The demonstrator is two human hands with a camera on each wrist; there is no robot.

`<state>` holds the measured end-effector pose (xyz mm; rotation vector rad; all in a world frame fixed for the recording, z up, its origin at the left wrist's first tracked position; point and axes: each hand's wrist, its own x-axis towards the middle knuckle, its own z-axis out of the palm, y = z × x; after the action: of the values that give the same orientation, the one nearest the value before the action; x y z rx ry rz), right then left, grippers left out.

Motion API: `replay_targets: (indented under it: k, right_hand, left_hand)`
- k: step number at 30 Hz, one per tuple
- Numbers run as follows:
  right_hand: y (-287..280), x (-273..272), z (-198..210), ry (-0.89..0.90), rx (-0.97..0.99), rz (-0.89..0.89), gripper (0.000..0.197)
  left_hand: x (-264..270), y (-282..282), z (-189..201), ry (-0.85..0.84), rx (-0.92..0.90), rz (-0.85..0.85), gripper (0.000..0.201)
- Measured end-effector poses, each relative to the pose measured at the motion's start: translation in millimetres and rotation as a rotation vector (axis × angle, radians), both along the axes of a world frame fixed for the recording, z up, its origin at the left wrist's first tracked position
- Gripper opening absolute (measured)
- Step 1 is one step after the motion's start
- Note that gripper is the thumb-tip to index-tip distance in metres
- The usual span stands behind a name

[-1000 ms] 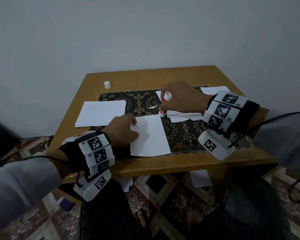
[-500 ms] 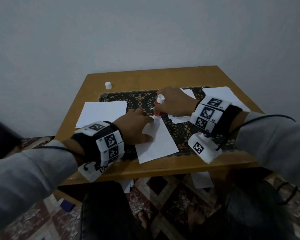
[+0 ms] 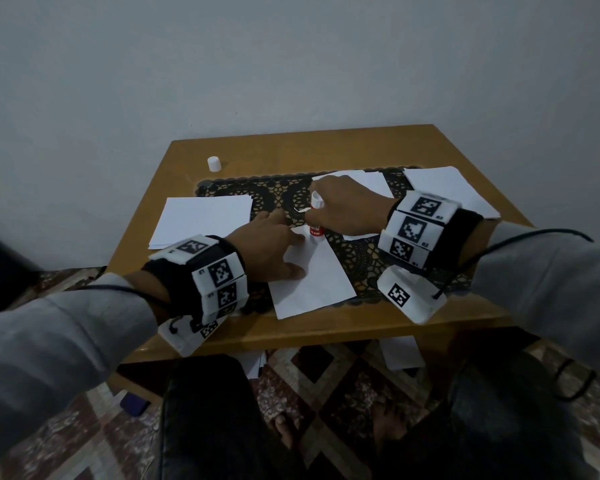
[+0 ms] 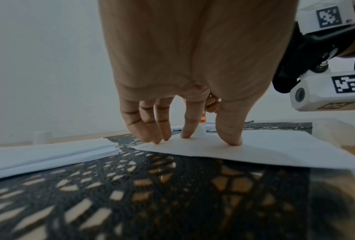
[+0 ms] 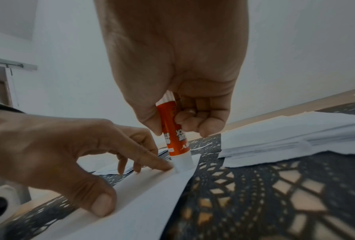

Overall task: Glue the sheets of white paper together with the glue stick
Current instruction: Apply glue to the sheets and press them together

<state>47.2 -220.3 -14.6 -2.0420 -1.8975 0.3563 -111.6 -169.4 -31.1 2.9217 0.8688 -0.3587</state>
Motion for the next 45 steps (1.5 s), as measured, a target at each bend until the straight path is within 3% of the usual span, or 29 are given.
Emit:
replay_targets:
  k: [25, 32, 36, 39, 42, 45]
  right_hand:
    - [-80, -11, 5, -0.029, -0.122, 0.044, 0.02]
    - [-89, -2, 16, 0.062, -0.127, 0.068, 0.023]
    - [-89, 15, 27, 0.096, -0.056, 0.019, 0.021]
    - [-87, 24, 31, 0.076, -0.013, -0.012, 0.025]
    - [-85, 27, 32, 0.054, 0.004, -0.017, 0.027]
    - [-82, 25, 30, 0.05, 0.03, 0.006, 0.03]
  left_hand:
    - [7, 1, 0, 0.032, 0.003, 0.036, 0.069]
    - [14, 14, 5, 0.053, -0.063, 0.156, 0.091]
    - [20, 18, 11, 0.06, -0.153, 0.202, 0.082]
    - [22, 22, 14, 0.017, -0.241, 0.234, 0.064]
    - [19, 23, 15, -0.084, -0.263, 0.224, 0.046]
    - [10, 27, 15, -0.211, -0.265, 0.231, 0.046]
